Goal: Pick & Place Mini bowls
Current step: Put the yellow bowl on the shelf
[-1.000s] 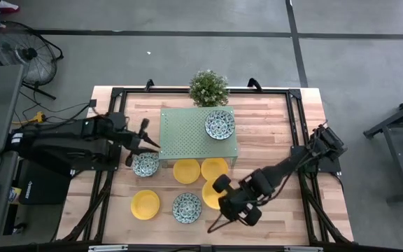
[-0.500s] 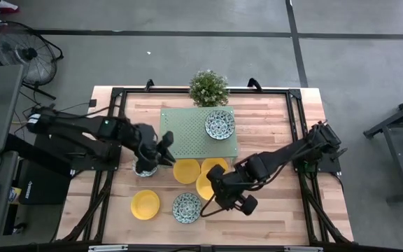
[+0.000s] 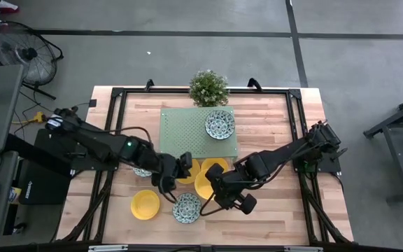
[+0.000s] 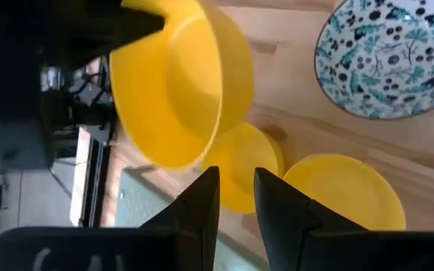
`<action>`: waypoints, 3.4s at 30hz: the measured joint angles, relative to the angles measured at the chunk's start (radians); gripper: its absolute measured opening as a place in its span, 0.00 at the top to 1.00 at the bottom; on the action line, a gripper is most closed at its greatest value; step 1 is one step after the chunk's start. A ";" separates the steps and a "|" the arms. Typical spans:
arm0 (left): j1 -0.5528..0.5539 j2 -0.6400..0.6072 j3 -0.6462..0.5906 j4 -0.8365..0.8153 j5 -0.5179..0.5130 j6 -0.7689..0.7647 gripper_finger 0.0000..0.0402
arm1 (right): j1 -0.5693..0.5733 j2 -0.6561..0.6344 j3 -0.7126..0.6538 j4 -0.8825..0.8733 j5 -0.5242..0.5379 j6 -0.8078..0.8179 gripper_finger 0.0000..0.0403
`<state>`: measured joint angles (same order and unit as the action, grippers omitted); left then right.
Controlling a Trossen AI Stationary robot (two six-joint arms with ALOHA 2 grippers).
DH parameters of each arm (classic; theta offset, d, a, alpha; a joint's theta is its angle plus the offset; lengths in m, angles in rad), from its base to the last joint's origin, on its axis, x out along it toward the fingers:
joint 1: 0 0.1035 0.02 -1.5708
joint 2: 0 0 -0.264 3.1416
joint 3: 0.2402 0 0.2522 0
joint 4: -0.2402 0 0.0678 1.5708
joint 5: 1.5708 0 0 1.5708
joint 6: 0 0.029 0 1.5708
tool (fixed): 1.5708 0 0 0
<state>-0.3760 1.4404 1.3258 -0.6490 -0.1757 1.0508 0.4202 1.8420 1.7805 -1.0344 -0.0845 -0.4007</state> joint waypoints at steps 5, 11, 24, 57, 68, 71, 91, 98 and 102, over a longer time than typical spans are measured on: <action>0.000 0.072 0.026 0.009 -0.002 0.000 0.80 | 0.001 0.000 0.000 0.003 -0.002 0.007 1.00; 0.000 0.098 0.045 0.003 -0.003 0.028 0.80 | 0.001 0.000 0.000 0.000 -0.008 0.014 1.00; 0.000 0.100 0.044 0.021 -0.012 0.032 0.80 | -0.002 0.000 -0.025 0.001 -0.035 0.019 1.00; 0.000 0.098 0.042 0.014 0.037 0.044 0.80 | -0.047 0.001 -0.051 0.111 -0.003 -0.076 1.00; 0.000 0.098 0.042 0.010 0.036 0.003 0.80 | -0.047 0.001 -0.051 0.126 0.025 -0.105 1.00; 0.000 0.098 0.042 -0.002 0.062 -0.007 0.80 | -0.047 0.001 -0.051 0.135 0.021 -0.120 1.00; 0.002 0.109 0.040 -0.043 0.113 0.052 0.99 | -0.047 0.000 -0.049 0.154 0.002 -0.148 0.99; 0.003 0.120 0.041 -0.020 0.085 0.066 1.00 | -0.041 -0.018 -0.050 0.153 -0.016 -0.086 0.86; 0.003 0.120 0.042 -0.011 0.077 0.067 1.00 | -0.032 -0.055 -0.050 0.167 0.018 -0.027 0.72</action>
<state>-0.3729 1.5608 1.3674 -0.6605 -0.0989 1.1178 0.3885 1.7866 1.7309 -0.8670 -0.0669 -0.4278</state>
